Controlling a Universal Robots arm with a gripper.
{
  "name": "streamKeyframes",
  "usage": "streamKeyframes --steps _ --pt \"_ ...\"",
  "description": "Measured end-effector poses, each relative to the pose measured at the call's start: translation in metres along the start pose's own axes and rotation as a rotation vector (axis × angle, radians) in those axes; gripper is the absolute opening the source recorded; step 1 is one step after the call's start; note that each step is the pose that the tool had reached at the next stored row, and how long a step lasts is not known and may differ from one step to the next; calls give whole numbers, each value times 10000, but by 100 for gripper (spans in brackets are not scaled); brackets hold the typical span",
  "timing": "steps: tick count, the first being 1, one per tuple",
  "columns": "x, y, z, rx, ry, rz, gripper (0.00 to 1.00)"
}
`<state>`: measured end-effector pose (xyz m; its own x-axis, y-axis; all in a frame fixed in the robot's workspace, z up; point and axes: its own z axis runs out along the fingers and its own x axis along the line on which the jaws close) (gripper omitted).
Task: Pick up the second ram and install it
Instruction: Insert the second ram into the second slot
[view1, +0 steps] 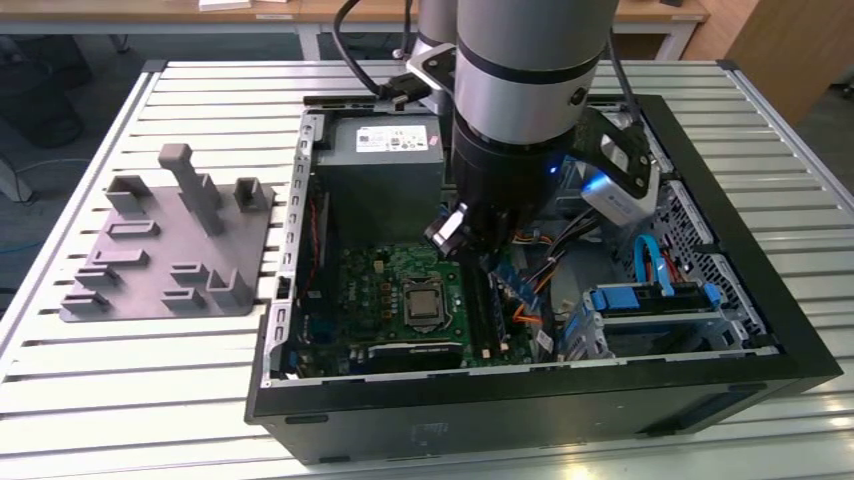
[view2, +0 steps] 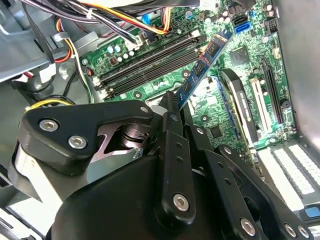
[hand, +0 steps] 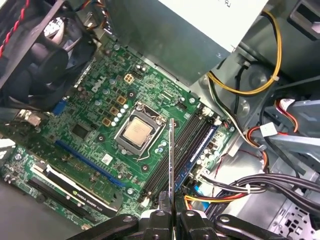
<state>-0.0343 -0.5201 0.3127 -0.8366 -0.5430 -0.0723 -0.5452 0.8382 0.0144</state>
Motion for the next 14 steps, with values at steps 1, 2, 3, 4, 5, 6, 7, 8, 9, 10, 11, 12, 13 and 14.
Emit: streamKeyframes --steps 1,2,3,4,5,6,7,8,9,10,11,12,13,14 --pt "0 0 0 5 -1 71 14" --pt "0 0 1 10 -2 141 14" --pt "0 0 1 16 -3 208 14" --pt "0 0 2 20 -4 276 14" --pt "0 0 2 25 -5 349 14" --pt "0 0 2 30 -6 417 14" --pt "0 0 3 35 -7 485 14" --pt "0 0 3 41 -8 554 14" --pt "0 0 3 45 -9 624 14" --pt "0 0 4 50 -10 693 14" --pt "0 0 4 55 -11 761 14" --pt "0 0 5 60 -12 828 14" --pt "0 0 5 65 -13 894 14" --pt "0 0 6 70 -14 971 14"
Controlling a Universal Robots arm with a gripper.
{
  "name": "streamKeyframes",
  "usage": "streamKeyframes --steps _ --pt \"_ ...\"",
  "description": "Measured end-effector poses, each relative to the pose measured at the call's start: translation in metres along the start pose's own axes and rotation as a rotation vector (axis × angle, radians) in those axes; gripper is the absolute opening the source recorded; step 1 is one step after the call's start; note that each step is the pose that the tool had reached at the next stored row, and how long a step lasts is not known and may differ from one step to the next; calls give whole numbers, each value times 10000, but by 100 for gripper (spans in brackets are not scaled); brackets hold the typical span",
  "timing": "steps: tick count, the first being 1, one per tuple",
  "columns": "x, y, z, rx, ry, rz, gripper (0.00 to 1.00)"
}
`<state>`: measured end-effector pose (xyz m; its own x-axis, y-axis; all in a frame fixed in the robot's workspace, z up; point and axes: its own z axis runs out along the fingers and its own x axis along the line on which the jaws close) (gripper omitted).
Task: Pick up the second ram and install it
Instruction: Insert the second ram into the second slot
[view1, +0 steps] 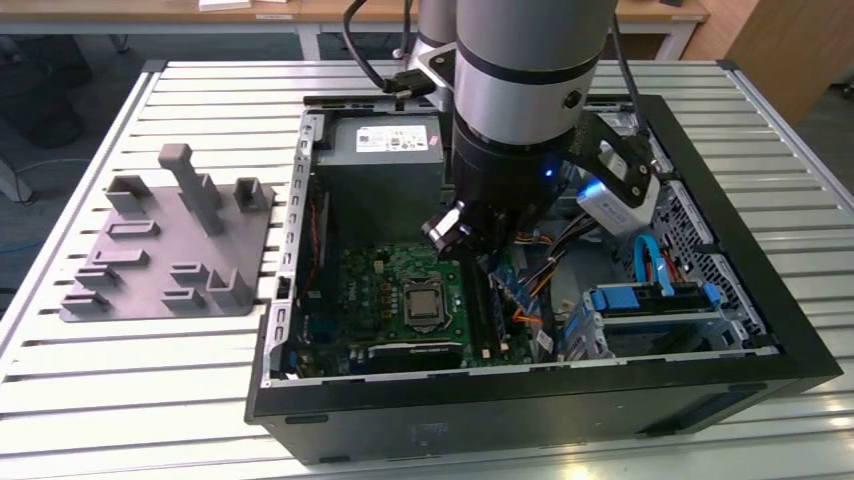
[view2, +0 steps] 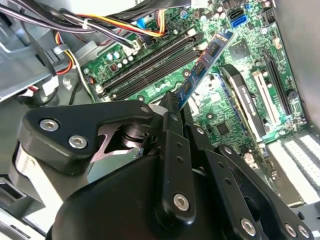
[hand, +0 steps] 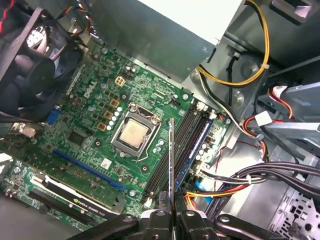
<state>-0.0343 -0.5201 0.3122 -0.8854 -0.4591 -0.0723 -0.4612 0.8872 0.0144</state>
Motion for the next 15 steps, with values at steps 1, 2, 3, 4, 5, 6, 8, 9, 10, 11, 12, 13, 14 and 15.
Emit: streamKeyframes --steps 1,2,3,4,5,6,8,9,10,11,12,13,14,15 --pt "0 0 0 5 -1 65 14" --pt "0 0 1 10 -2 128 14" --pt "0 0 1 14 -3 192 14" --pt "0 0 1 19 -4 257 14" --pt "0 0 2 23 -5 322 14" --pt "0 0 2 28 -6 388 14" --pt "0 0 3 39 -7 532 14" --pt "0 0 4 44 -9 606 14" --pt "0 0 4 50 -10 684 14" --pt "0 0 5 56 -11 766 14" --pt "0 0 5 62 -13 853 14" --pt "0 0 6 70 -14 961 14" --pt "0 0 7 79 -16 1089 14" --pt "0 0 8 88 -18 1217 14"
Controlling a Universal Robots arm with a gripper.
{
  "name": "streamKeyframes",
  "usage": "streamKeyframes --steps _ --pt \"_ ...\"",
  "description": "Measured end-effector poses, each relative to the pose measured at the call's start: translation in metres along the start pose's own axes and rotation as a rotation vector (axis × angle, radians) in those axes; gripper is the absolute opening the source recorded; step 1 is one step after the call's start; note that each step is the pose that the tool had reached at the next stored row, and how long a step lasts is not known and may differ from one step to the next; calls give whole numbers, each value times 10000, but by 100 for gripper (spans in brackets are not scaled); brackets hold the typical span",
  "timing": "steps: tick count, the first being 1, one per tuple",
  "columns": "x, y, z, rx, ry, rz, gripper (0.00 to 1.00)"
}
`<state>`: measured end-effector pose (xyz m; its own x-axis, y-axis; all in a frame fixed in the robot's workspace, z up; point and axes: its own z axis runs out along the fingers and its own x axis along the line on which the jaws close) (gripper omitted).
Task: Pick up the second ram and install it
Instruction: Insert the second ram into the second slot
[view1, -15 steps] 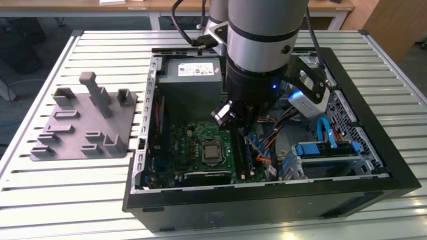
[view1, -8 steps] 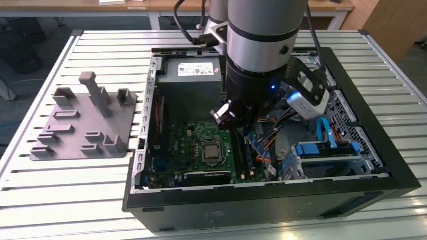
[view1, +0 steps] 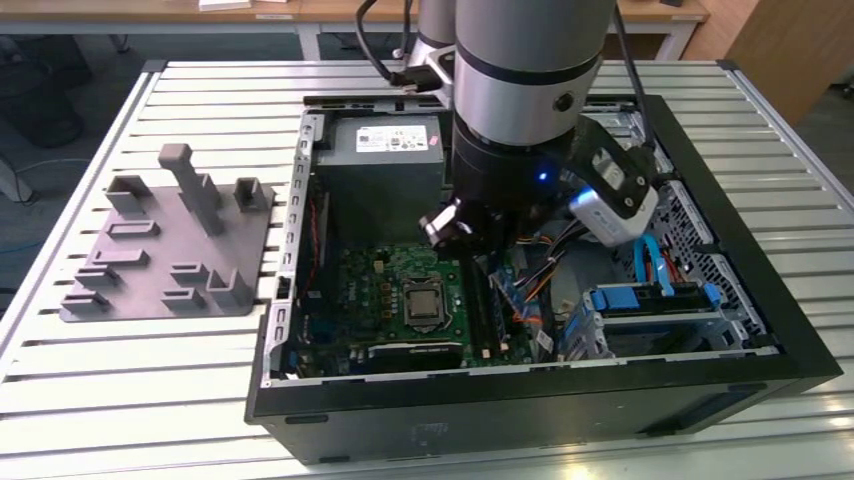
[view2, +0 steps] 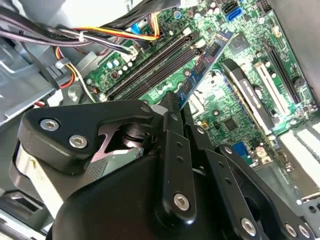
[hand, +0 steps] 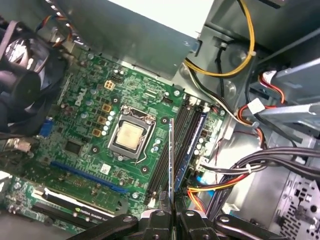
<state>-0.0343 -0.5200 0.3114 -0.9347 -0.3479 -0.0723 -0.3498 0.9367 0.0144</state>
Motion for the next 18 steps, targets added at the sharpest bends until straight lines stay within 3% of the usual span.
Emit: streamKeyframes --steps 18 --pt "3 0 42 195 -39 2693 14"
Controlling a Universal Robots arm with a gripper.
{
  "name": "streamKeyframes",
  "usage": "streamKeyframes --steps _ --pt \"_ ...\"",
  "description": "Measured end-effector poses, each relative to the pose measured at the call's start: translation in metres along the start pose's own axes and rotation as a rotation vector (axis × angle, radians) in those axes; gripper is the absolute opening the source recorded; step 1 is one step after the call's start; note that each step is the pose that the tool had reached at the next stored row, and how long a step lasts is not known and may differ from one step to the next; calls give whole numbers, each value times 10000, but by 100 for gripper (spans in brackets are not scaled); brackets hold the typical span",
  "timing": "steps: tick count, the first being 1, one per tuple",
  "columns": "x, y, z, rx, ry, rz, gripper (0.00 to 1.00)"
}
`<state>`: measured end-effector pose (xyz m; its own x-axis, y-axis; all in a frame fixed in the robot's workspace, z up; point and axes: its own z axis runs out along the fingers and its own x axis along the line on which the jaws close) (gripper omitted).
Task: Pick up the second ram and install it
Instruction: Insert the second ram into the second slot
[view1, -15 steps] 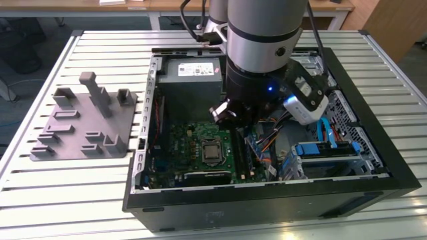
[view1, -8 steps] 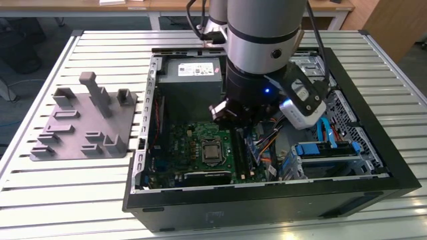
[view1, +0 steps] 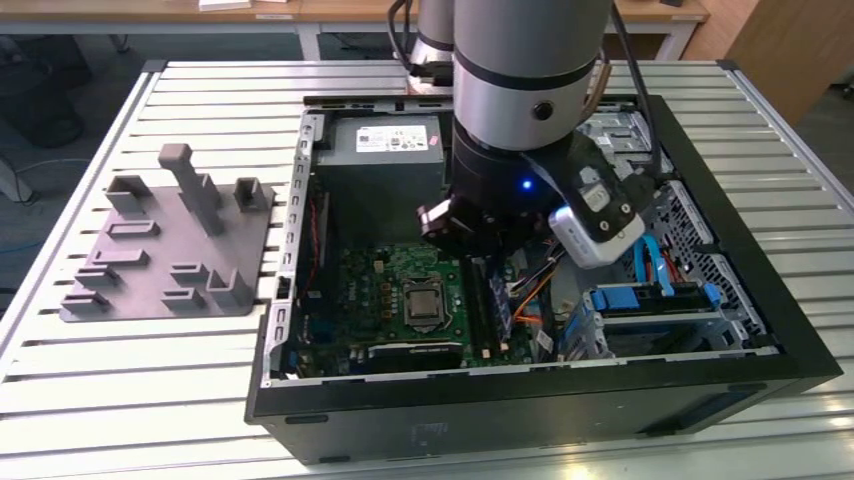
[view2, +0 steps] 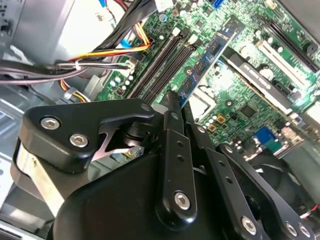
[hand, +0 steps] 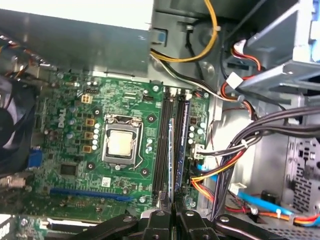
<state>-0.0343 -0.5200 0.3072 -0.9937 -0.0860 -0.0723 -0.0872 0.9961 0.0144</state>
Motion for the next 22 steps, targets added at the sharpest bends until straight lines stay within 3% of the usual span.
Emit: streamKeyframes --steps 22 --pt "2 0 23 149 -29 2054 14"
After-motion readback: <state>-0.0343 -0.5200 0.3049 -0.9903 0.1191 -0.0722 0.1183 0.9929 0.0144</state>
